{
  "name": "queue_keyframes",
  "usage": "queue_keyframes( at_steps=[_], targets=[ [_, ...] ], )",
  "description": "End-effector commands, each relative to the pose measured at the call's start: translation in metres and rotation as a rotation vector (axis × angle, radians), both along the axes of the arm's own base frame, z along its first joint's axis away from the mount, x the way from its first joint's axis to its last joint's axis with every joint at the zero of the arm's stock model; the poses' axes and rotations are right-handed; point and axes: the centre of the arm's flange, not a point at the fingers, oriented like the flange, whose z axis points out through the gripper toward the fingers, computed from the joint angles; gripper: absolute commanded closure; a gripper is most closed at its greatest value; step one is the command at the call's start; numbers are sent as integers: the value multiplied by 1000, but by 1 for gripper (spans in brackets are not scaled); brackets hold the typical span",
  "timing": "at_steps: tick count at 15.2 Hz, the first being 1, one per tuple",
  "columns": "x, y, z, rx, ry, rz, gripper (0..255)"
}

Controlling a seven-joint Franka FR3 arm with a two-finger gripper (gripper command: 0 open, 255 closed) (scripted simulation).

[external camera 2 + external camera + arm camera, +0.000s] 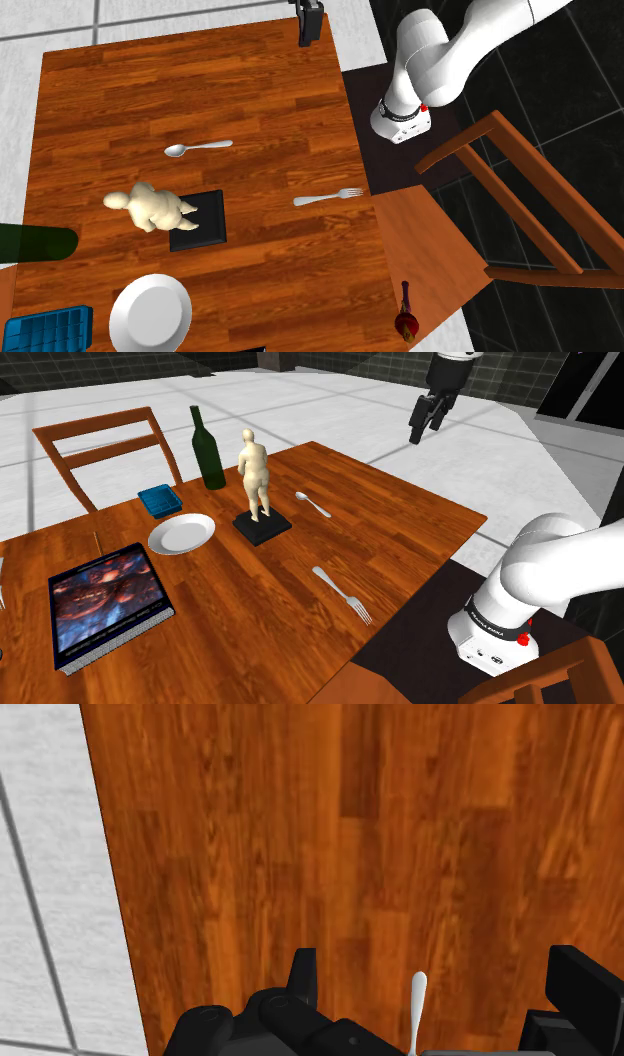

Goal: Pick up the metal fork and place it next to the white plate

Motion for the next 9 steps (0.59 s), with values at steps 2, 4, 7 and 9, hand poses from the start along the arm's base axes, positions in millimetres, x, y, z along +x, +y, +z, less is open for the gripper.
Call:
queue_keyframes(
  at_steps=[2, 4, 7, 9],
  targets=[
    [0, 8, -10, 3, -1, 0, 0],
    [-1, 25, -30, 9, -2, 0, 0],
    [-2, 50, -59, 17, -4, 0, 0],
    [-2, 67, -79, 23, -6, 0, 0]
  ],
)
